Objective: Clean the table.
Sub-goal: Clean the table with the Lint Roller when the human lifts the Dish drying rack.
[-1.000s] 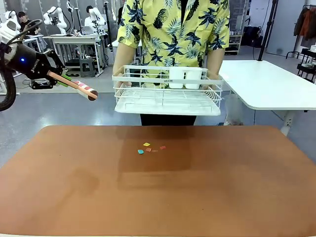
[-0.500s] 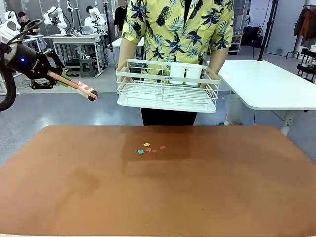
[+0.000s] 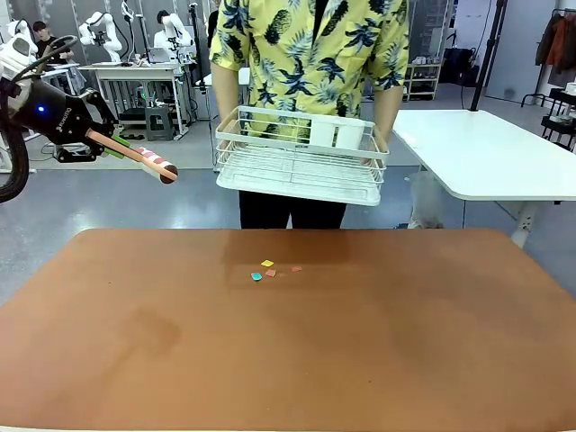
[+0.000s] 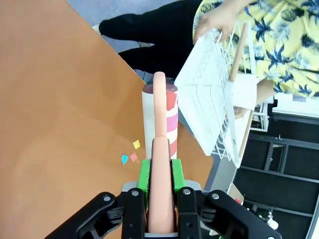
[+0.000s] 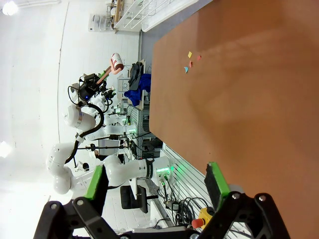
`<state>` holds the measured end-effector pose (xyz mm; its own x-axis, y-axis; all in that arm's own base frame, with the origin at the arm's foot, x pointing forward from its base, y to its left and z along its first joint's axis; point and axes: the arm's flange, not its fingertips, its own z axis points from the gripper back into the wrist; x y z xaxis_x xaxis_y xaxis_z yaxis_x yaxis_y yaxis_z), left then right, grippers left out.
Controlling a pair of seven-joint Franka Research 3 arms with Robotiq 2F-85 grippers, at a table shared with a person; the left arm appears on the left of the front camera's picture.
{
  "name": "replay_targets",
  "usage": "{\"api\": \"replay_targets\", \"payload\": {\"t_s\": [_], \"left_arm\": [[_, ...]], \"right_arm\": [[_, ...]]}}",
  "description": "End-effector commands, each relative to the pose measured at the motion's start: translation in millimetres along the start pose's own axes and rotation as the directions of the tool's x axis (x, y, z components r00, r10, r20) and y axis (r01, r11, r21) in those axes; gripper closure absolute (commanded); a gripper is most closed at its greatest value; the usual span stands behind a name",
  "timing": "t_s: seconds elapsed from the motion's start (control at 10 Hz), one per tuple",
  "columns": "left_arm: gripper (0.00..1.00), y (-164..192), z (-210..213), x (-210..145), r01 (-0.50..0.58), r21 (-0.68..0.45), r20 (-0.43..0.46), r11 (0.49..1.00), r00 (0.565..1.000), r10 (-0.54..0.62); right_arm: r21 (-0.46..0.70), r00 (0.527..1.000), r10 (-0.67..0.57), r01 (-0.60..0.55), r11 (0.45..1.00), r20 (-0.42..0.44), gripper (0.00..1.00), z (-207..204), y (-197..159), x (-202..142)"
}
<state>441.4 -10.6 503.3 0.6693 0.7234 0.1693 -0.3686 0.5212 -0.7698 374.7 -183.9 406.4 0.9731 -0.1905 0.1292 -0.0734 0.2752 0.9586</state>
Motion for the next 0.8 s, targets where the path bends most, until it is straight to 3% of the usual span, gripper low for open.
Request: {"api": "replay_targets", "payload": {"t_s": [0.0, 0.1, 0.2, 0.4, 0.5, 0.7], "left_arm": [[0.79, -14.1, 14.7, 14.5, 0.134, 0.055, -0.006, 0.989, 0.991, -0.134], [0.79, -27.0, 25.2, 20.5, 0.327, 0.170, -0.110, 0.930, 0.944, -0.311], [0.79, -40.2, 29.3, 29.2, 0.434, 0.208, -0.162, 0.877, 0.899, -0.407], [0.79, -60.7, 17.8, 62.4, 0.642, 0.238, -0.408, 0.729, 0.747, -0.525], [0.79, -65.9, 0.7, 81.1, 0.692, 0.205, -0.455, 0.692, 0.693, -0.559], [0.79, -42.5, -40.5, 82.5, 0.757, 0.200, -0.564, 0.621, 0.608, -0.559]], "right_arm": [[0.007, 1.000, 0.007, -0.007, 1.000, 0.000, 0.00, 0.5, 2.4, -0.3], [0.007, 1.000, 0.007, -0.007, 1.000, 0.000, 0.00, 0.5, 2.4, -0.3], [0.007, 1.000, 0.007, -0.007, 1.000, 0.000, 0.00, 0.5, 2.4, -0.3], [0.007, 1.000, 0.007, -0.007, 1.000, 0.000, 0.00, 0.5, 2.4, -0.3], [0.007, 1.000, 0.007, -0.007, 1.000, 0.000, 0.00, 0.5, 2.4, -0.3], [0.007, 1.000, 0.007, -0.007, 1.000, 0.000, 0.00, 0.5, 2.4, -0.3]]}}
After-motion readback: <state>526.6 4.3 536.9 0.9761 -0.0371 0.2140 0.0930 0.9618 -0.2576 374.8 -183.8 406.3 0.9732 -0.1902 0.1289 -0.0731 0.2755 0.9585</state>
